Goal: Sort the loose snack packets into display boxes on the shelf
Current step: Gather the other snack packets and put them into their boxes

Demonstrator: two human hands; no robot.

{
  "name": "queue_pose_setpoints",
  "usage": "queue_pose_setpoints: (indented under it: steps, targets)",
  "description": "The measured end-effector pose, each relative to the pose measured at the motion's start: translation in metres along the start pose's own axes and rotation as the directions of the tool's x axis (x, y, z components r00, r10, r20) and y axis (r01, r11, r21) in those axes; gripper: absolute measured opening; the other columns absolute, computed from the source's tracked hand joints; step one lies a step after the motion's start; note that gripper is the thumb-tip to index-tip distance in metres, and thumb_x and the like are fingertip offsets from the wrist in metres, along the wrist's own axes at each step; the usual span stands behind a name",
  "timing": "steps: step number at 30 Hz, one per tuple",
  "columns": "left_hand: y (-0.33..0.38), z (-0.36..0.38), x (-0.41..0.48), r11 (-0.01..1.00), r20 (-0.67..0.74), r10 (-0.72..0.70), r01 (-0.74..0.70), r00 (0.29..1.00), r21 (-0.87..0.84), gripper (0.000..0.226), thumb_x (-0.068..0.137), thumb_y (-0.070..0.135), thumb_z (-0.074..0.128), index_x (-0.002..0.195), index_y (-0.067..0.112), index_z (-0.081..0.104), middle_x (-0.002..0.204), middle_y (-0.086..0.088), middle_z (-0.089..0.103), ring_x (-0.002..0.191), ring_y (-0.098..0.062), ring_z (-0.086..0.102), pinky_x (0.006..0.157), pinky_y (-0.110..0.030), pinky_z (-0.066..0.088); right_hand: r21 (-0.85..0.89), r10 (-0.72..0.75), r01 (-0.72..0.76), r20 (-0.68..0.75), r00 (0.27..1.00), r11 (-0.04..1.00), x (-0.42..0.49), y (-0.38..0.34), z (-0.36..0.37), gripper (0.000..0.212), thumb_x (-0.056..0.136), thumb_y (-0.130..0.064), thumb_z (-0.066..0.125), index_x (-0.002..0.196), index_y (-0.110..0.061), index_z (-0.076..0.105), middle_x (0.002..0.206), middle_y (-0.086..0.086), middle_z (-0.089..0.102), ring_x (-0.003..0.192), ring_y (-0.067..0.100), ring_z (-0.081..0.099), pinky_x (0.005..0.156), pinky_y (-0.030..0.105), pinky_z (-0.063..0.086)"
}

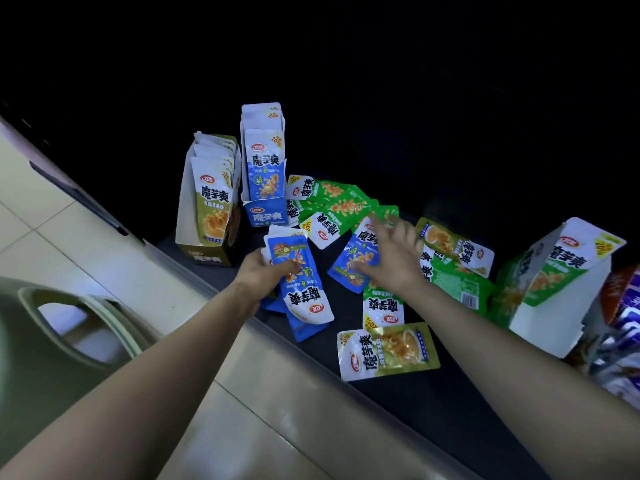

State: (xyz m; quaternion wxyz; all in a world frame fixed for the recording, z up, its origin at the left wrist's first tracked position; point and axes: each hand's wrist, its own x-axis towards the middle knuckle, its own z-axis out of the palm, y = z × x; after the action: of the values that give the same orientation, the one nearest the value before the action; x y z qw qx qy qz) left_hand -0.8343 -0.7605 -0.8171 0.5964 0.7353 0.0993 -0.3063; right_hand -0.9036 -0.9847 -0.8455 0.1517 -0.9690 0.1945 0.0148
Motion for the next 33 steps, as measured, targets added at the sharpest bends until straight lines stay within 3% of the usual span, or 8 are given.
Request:
queue_pose_setpoints:
  steps: [4,9,14,18,22,27,30,33]
  targets:
    - [0.002,0.002,-0.001,1.0,0.03,0.016,-0.016,0.999,0.018,0.027,0.08,0.007,0.077,0.101,0.007,0.061,0.085,-0.006,0.072,0.064,-0.014,0.069,0.051,-0.028,0.056,-0.019,0.096,-0.095,0.07,0.993,0.995,-0.005,0.003,0.001,0.109,0.075,-0.055,0.074,0.154,-0.014,0.012,0.149,0.009,0.029,0.136,0.029,0.021,0.103,0.038,0.021]
    - [0.002,0.002,-0.003,0.999,0.028,0.027,-0.028,0.999,0.037,0.03,0.079,0.009,0.078,0.103,0.008,0.061,0.087,-0.007,0.072,0.073,-0.021,0.07,0.07,-0.04,0.059,0.23,0.005,-0.027,0.096,0.995,0.973,-0.006,-0.006,-0.004,0.108,0.076,-0.016,0.082,0.156,-0.016,0.008,0.15,0.011,0.023,0.135,0.03,0.033,0.106,0.036,0.036]
    - [0.005,0.0,-0.005,0.999,0.032,0.035,-0.036,0.999,0.024,0.033,0.079,0.009,0.078,0.107,0.007,0.061,0.085,-0.004,0.072,0.07,-0.018,0.07,0.061,-0.034,0.058,0.415,0.018,-0.053,0.089,0.996,0.908,-0.011,-0.015,-0.007,0.113,0.08,0.003,0.074,0.155,-0.026,-0.005,0.153,0.014,0.023,0.112,0.031,0.057,0.083,0.034,0.055]
    - [0.008,-0.001,-0.005,0.998,0.032,0.066,-0.066,0.997,0.002,0.028,0.081,0.008,0.077,0.104,0.009,0.06,0.084,-0.002,0.071,0.064,-0.012,0.069,0.052,-0.027,0.056,0.829,0.057,-0.214,0.215,0.975,0.517,-0.01,-0.017,-0.027,0.054,0.091,0.002,0.061,0.139,-0.009,0.038,0.118,0.013,0.065,0.077,0.007,0.069,0.063,0.027,0.058]
    - [0.013,0.004,-0.007,0.993,0.036,0.113,-0.111,0.993,-0.047,0.019,0.085,0.004,0.071,0.096,0.011,0.057,0.082,0.0,0.068,0.049,-0.003,0.065,0.041,-0.018,0.049,0.921,-0.073,-0.361,0.374,0.925,0.147,-0.012,-0.02,-0.048,0.012,0.096,-0.002,0.05,0.103,-0.007,0.058,0.091,0.004,0.07,0.073,0.014,0.069,0.062,0.022,0.053]
    - [0.021,0.02,-0.014,0.984,0.051,0.154,-0.148,0.987,-0.095,0.011,0.09,0.005,0.064,0.095,0.014,0.06,0.084,-0.002,0.069,0.051,-0.003,0.066,0.043,-0.019,0.049,0.785,-0.149,-0.401,0.519,0.841,0.471,-0.025,-0.046,-0.038,0.015,0.091,-0.007,0.05,0.08,-0.017,0.051,0.082,-0.004,0.056,0.075,0.012,0.052,0.078,0.027,0.042]
    - [0.024,0.028,-0.017,0.972,0.045,0.137,-0.126,0.989,-0.198,0.014,0.094,0.009,0.054,0.106,0.01,0.061,0.086,-0.006,0.072,0.062,-0.013,0.07,0.05,-0.025,0.053,0.827,-0.197,-0.368,0.481,0.854,0.424,-0.029,-0.058,-0.036,0.014,0.087,-0.012,0.051,0.101,-0.011,0.055,0.09,0.006,0.059,0.082,0.022,0.054,0.084,0.037,0.043]
    - [0.031,0.028,-0.02,0.961,0.041,0.119,-0.104,0.992,-0.257,0.019,0.096,0.016,0.043,0.106,0.013,0.059,0.094,-0.008,0.073,0.069,-0.018,0.071,0.052,-0.027,0.053,0.824,-0.22,-0.337,0.471,0.854,0.456,-0.029,-0.067,-0.039,0.05,0.084,-0.02,0.059,0.129,-0.012,0.039,0.113,0.013,0.06,0.095,0.023,0.059,0.091,0.041,0.049]
